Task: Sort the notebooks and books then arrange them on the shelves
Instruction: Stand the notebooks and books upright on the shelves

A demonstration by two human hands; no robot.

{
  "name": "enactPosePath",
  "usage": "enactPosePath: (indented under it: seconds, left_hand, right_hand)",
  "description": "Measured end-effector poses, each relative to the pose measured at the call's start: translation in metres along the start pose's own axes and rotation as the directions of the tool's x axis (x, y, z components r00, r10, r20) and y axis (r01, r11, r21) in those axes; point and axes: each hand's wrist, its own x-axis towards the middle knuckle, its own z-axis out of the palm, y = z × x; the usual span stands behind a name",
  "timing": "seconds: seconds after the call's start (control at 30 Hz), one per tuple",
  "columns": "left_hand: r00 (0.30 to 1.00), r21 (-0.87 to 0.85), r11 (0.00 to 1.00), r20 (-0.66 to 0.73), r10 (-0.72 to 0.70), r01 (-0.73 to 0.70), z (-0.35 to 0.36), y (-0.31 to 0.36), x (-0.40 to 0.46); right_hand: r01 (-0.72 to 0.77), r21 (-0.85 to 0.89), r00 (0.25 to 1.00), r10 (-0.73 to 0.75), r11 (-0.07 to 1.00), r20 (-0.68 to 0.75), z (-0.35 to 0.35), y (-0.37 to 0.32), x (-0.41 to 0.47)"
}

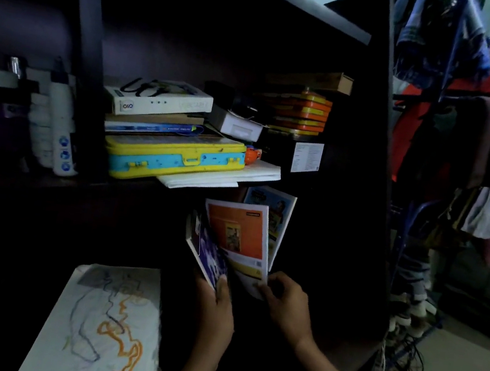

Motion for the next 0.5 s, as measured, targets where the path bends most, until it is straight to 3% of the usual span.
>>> enactPosePath:
  seconds: [0.2, 0.3, 0.5]
  left_hand:
    - [1.000, -0.005, 1.000, 0.003, -0.022, 0.022, 0.000, 0.000, 0.001]
    - [0.999, -0.003, 0.999, 0.016, -0.037, 0.037, -0.001, 0.002, 0.000]
    - [1.000, -0.009, 1.000, 0.001, -0.003, 0.003, -0.005, 0.008, -0.003]
  right_hand:
    - [0.015, -0.236, 1.000, -0.016, 0.972, -0.003, -0.002, 0.004, 0.040]
    - [-0.152, -0.201, 0.988, 0.146, 0.968, -0.045, 0.001, 0.005, 0.052]
    - [-0.208, -0.079, 0.975, 0.201, 0.975, -0.090, 0.005, 0.002, 0.049]
